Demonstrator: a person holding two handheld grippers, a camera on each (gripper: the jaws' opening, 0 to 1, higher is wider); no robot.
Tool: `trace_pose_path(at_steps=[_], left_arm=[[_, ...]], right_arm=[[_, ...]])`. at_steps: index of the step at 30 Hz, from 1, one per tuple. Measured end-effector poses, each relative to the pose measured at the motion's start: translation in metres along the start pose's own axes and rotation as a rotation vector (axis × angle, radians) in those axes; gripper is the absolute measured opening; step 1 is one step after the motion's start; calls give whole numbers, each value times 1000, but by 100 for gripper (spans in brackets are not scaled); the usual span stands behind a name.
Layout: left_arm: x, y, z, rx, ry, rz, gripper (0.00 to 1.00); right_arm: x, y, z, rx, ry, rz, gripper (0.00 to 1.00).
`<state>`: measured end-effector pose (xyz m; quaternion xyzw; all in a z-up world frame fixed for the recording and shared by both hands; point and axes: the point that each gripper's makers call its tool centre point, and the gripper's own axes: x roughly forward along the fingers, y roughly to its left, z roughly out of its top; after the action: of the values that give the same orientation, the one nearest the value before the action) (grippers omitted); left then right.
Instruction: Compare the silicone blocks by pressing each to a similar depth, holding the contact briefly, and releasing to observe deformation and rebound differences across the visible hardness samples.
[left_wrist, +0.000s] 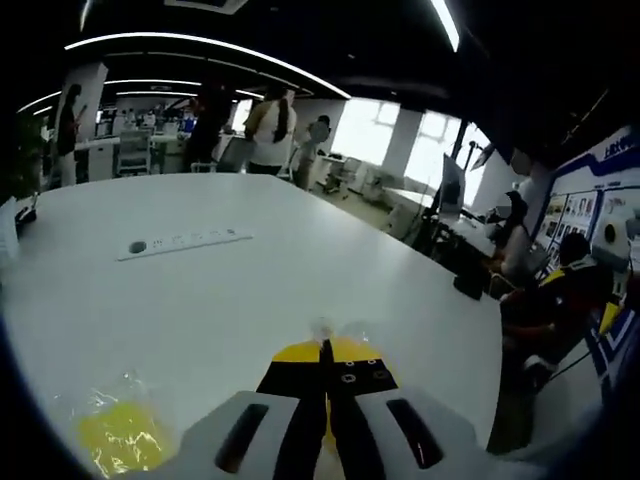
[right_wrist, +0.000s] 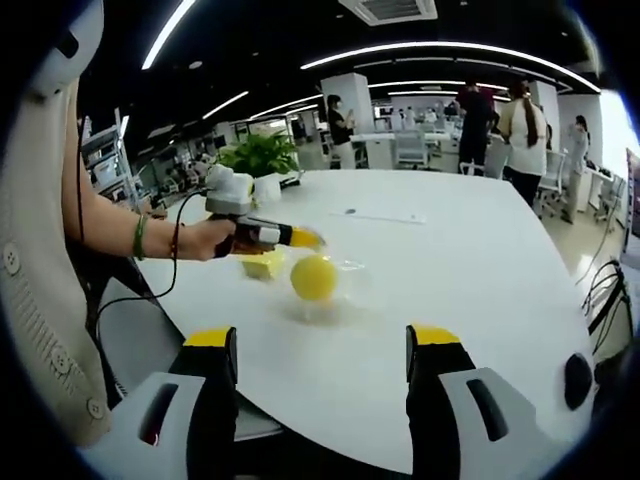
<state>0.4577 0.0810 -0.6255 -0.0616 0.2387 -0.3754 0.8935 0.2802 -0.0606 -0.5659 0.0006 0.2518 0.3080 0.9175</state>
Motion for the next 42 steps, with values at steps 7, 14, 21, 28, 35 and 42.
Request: trace_pose_path(at_steps=[7,14,21,28,35,42], left_arm=[[-23,-8,5,47,-11,-18,0],[-48,-9,13,81,-30,-35,0],[-75,-6,29,104,-64,-33,0],[-107,-6,61,136,-118,-43,0],[-138,-12,87,166,-137,-82,0],[-166,-20,101,213,-137,-119,0]], right_arm=[[-1,15,7,-36,-14,2,63],[0,34,16,-67,-30,9,65],[2,49,27,-111,-56,1,66],[7,61,42,-163,-78,18,69],[12,72,48,-223,-73,79,71],[14,77,63,-300,-50,147,74]])
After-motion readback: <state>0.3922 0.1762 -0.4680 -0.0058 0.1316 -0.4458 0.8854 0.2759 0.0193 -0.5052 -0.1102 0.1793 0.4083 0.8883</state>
